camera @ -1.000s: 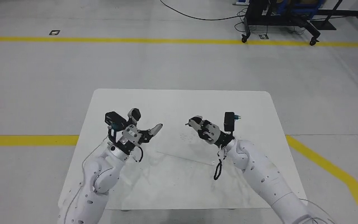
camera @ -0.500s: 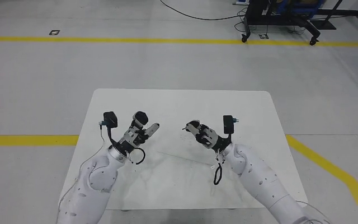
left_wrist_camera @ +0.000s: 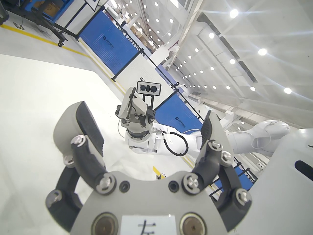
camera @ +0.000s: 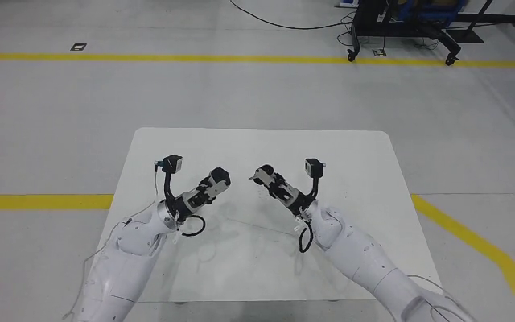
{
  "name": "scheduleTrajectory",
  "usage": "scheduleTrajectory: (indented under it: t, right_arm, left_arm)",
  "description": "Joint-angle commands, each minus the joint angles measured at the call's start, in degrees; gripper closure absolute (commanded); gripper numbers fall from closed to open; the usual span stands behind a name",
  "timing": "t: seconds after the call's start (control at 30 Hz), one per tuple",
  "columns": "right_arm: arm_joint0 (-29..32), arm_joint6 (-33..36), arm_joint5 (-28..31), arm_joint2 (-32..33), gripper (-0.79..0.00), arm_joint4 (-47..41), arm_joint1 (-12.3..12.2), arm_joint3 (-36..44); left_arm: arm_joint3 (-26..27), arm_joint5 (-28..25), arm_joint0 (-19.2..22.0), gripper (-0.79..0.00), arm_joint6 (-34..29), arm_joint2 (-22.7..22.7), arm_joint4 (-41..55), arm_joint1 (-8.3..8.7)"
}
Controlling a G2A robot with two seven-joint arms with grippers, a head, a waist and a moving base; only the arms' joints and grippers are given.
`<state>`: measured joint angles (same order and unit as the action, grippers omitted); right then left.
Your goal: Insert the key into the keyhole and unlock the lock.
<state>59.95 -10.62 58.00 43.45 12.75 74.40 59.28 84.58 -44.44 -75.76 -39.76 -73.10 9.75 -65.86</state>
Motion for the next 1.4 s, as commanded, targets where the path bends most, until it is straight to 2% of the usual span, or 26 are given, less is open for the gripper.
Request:
scheduleTrajectory:
  t: [0.0, 0.07, 0.37, 0.5, 0.7, 0.83, 0.87, 0.9, 1.37]
  right_arm:
    - [-0.22, 0.64, 0.00, -0.07, 0.000, -0.38, 0.09, -0.02]
    - [-0.44, 1.24, 0.00, -0.18, 0.000, -0.84, 0.23, 0.03]
    - [-1.41, 3.94, 0.00, -1.22, 0.000, -1.98, 1.03, 0.10]
    - [-1.41, 4.59, 0.00, -1.55, 0.000, -2.20, 1.33, 0.25]
    - [-1.59, 6.18, 0.00, -2.40, 0.000, -3.07, 1.80, 0.27]
    - [-2.06, 6.97, 0.00, -2.64, 0.000, -3.29, 2.13, -0.50]
    - [-2.12, 7.01, 0.00, -2.63, 0.000, -3.26, 2.20, -0.66]
    - [-2.17, 7.05, 0.00, -2.61, 0.000, -3.20, 2.27, -0.75]
    - [-1.58, 6.41, 0.00, -1.18, 0.000, -1.51, 2.49, -1.25]
  left_arm:
    - [-0.12, 0.03, 0.33, -0.382, -0.81, 0.34, -0.42, 0.06]
    - [-0.34, 0.14, 0.67, -0.326, -1.50, 0.62, -1.94, 0.14]
    - [-0.06, 0.93, 0.93, -0.277, 0.17, 1.78, -6.03, 0.17]
    - [-0.21, 1.65, 1.04, -0.222, 0.83, 1.73, -7.00, 0.28]
    - [-0.33, 2.50, 1.15, -0.197, 2.05, 1.91, -8.44, 0.36]
    - [-0.31, 2.53, 1.16, -0.095, 2.44, 2.06, -8.69, 0.42]
    - [-0.33, 2.51, 1.17, -0.022, 2.47, 2.04, -8.76, 0.45]
    - [-0.35, 2.55, 1.17, 0.000, 2.56, 2.01, -8.86, 0.48]
    - [0.11, 3.64, 1.04, 0.000, 4.26, 2.28, -11.32, 0.73]
